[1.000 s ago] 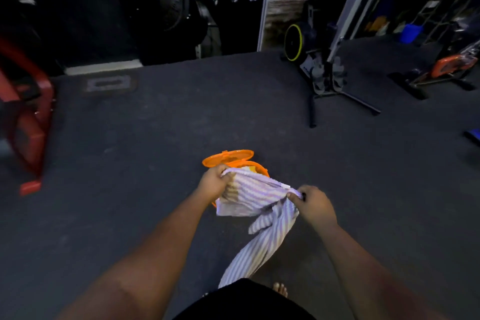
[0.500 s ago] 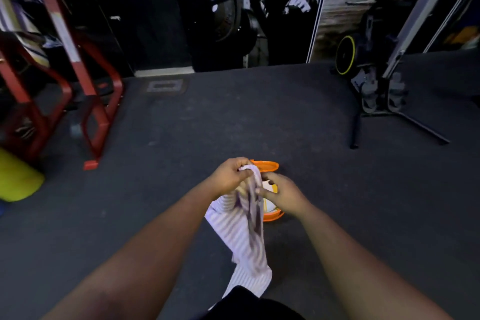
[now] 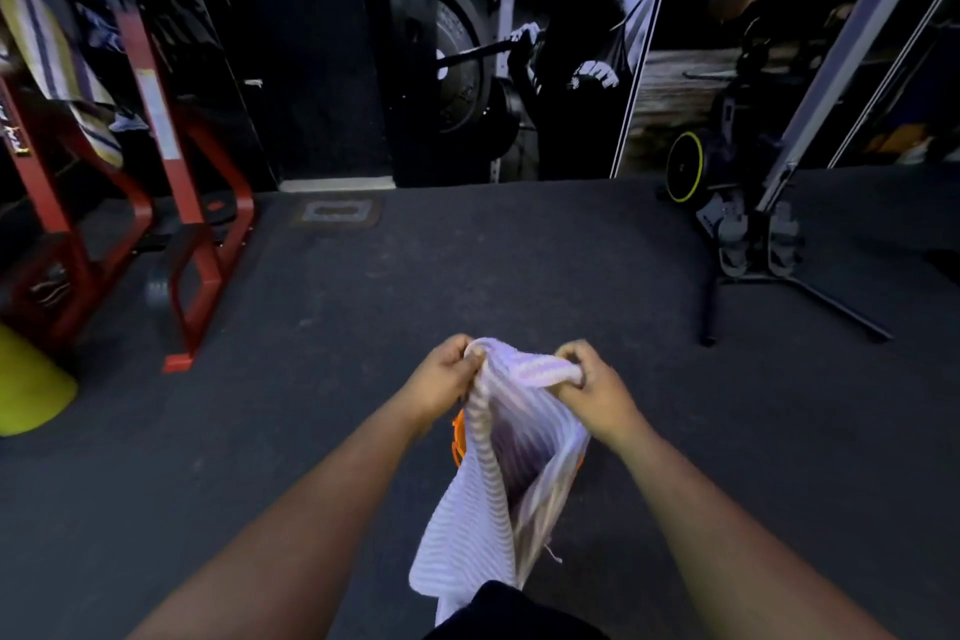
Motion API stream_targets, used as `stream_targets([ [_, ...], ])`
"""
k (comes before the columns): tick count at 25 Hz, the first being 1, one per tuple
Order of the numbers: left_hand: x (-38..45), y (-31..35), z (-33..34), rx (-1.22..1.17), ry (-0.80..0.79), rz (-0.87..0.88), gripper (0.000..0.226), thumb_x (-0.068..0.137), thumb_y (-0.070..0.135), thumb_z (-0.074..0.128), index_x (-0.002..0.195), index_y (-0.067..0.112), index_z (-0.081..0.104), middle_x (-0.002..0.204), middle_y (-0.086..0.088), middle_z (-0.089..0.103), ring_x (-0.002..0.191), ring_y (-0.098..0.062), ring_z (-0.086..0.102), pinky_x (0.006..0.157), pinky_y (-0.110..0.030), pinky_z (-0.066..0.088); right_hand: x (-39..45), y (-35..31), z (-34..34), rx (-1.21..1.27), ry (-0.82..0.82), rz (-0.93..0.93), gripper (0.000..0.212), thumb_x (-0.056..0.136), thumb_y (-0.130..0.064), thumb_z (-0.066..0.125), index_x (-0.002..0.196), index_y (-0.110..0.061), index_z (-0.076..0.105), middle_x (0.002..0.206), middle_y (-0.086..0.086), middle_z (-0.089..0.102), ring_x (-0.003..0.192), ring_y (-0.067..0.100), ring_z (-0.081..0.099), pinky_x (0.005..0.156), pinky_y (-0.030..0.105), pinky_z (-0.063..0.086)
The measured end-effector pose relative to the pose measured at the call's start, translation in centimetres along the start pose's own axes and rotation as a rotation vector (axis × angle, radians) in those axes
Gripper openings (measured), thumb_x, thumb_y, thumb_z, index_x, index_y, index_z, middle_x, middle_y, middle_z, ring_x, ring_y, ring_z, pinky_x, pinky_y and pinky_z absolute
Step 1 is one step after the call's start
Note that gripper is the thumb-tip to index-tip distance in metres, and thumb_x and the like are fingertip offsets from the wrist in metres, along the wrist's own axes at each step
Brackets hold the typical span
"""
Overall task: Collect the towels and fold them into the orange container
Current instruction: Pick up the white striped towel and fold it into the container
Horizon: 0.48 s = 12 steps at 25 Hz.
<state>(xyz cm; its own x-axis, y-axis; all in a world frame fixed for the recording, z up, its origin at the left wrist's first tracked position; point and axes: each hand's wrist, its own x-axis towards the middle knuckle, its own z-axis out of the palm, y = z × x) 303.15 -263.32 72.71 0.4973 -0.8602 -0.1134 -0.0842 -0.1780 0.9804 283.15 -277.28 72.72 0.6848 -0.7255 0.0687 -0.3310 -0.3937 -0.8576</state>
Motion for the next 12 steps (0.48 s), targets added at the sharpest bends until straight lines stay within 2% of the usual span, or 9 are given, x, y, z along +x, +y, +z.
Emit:
stream_targets([
  [2, 0.2, 1.1, -0.2, 0.166, 0.045, 0.074, 0.028, 0.102, 0.036, 0.059, 0.081, 0.021, 0.049, 0.068, 0.009, 0.047, 0.059, -0.005, 0.041, 0.060, -0.032, 0.036, -0.1, -0.9, 0.9, -0.029, -0.031, -0.057, 0.026, 0.073, -0.027, 0.065, 0.095, -0.039, 0.064, 0.090, -0.019, 0.073, 0.084, -0.004, 0.066, 0.078, 0.026, 0.051],
  [4, -0.5, 1.4, -1.6, 0.452, -0.002, 0.140, 0.035, 0.090, 0.055, 0.067, 0.085, 0.022, 0.054, 0.074, 0.007, 0.058, 0.065, -0.009, 0.051, 0.064, -0.034, 0.041, 0.0, -2.6, 1.3, 0.114, 0.111, -0.074, 0.027, 0.073, -0.011, 0.051, 0.082, -0.028, 0.069, 0.081, -0.017, 0.072, 0.078, -0.003, 0.064, 0.072, 0.025, 0.051],
  [5, -0.9, 0.7, -2.5, 0.697, -0.087, 0.132, 0.039, 0.083, 0.062, 0.069, 0.093, 0.024, 0.060, 0.084, 0.003, 0.067, 0.075, -0.014, 0.060, 0.068, -0.035, 0.044, 0.2, -3.5, 1.2, 0.222, 0.174, -0.055, 0.025, 0.072, -0.008, 0.045, 0.076, -0.018, 0.068, 0.075, -0.012, 0.069, 0.072, -0.001, 0.060, 0.068, 0.022, 0.048],
  [6, -1.5, -0.5, -3.5, 0.967, -0.194, 0.097, 0.041, 0.083, 0.062, 0.068, 0.102, 0.026, 0.064, 0.099, -0.001, 0.072, 0.089, -0.021, 0.066, 0.072, -0.035, 0.046, 0.4, -4.2, 0.8, 0.311, 0.230, -0.011, 0.025, 0.072, -0.007, 0.042, 0.074, -0.010, 0.067, 0.073, -0.008, 0.067, 0.069, 0.001, 0.059, 0.065, 0.020, 0.046],
  [7, -1.9, -2.1, -4.7, 1.139, -0.251, 0.042, 0.038, 0.087, 0.057, 0.066, 0.107, 0.025, 0.066, 0.109, -0.004, 0.073, 0.101, -0.026, 0.067, 0.077, -0.036, 0.048, 0.7, -4.1, 0.4, 0.385, 0.293, 0.060, 0.025, 0.072, -0.008, 0.041, 0.076, -0.006, 0.066, 0.074, -0.003, 0.067, 0.068, 0.003, 0.059, 0.063, 0.020, 0.047],
  [8, -2.2, -3.6, -6.0, 1.146, -0.235, -0.013, 0.031, 0.090, 0.052, 0.063, 0.103, 0.024, 0.067, 0.111, -0.006, 0.072, 0.105, -0.029, 0.067, 0.079, -0.036, 0.050, 1.0, -3.6, -0.3, 0.442, 0.382, 0.152, 0.026, 0.073, -0.010, 0.042, 0.079, -0.007, 0.068, 0.077, 0.000, 0.068, 0.070, 0.008, 0.064, 0.063, 0.024, 0.049],
  [9, -2.5, -4.8, -7.3, 1.044, -0.175, -0.072, 0.025, 0.091, 0.048, 0.061, 0.093, 0.024, 0.065, 0.105, -0.007, 0.072, 0.103, -0.028, 0.068, 0.079, -0.035, 0.050, 1.1, -2.9, -0.9, 0.501, 0.468, 0.228, 0.027, 0.075, -0.012, 0.044, 0.083, -0.010, 0.070, 0.082, 0.002, 0.071, 0.077, 0.017, 0.069, 0.067, 0.029, 0.053],
  [11, -3.1, -5.8, -9.4, 0.672, -0.004, -0.119, 0.023, 0.084, 0.043, 0.057, 0.074, 0.023, 0.055, 0.080, -0.004, 0.066, 0.078, -0.018, 0.070, 0.069, -0.032, 0.046, 0.9, -1.6, -1.9, 0.490, 0.576, 0.324, 0.026, 0.080, -0.016, 0.045, 0.091, -0.014, 0.069, 0.093, 0.002, 0.073, 0.095, 0.031, 0.071, 0.080, 0.038, 0.054],
  [12, -2.9, -5.9, -9.9, 0.533, 0.079, -0.086, 0.026, 0.082, 0.044, 0.057, 0.070, 0.022, 0.051, 0.070, 0.000, 0.058, 0.064, -0.010, 0.062, 0.065, -0.031, 0.044, 0.4, -1.8, -1.8, 0.418, 0.574, 0.310, 0.023, 0.082, -0.018, 0.047, 0.095, -0.016, 0.067, 0.095, 0.000, 0.071, 0.095, 0.028, 0.069, 0.081, 0.037, 0.053],
])
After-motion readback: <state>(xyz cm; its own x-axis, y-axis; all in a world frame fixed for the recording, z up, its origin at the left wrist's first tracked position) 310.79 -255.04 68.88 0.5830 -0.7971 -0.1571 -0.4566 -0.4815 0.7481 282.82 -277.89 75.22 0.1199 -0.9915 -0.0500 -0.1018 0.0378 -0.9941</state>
